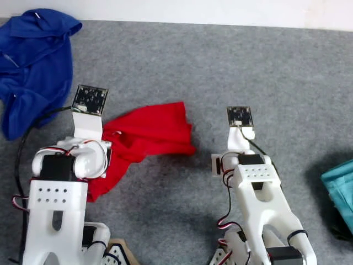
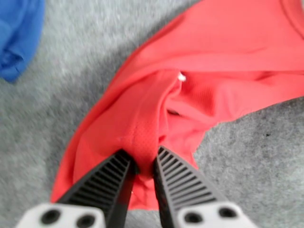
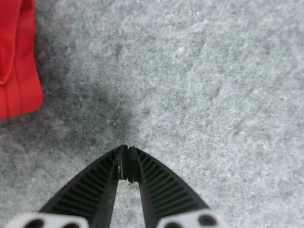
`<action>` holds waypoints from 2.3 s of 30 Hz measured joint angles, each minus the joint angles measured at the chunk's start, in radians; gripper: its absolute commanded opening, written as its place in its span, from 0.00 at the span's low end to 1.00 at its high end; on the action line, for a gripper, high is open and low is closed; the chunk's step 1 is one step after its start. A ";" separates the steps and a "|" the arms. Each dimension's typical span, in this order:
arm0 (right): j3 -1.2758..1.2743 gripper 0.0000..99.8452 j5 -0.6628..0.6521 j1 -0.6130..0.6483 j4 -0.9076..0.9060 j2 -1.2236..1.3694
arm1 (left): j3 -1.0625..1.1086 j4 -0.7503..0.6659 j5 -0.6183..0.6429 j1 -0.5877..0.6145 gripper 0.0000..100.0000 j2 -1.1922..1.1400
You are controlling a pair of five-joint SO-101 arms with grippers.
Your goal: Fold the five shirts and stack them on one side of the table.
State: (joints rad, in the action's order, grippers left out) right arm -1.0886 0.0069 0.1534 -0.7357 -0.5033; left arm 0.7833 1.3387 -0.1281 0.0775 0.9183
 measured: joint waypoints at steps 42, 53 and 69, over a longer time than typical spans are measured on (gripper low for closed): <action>0.265 0.12 0.173 0.129 0.126 0.181 | -0.462 0.012 0.160 0.133 0.01 0.000; 0.549 0.12 0.190 0.157 0.126 0.483 | -0.557 -0.032 0.288 0.153 0.01 0.000; 0.552 0.12 0.239 0.338 -0.018 0.419 | -0.465 -0.049 0.313 0.189 0.01 0.006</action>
State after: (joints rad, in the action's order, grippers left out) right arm -0.5363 0.2463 0.4910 -0.7541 -0.0844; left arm 0.3184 1.2896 0.1849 0.2662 0.9244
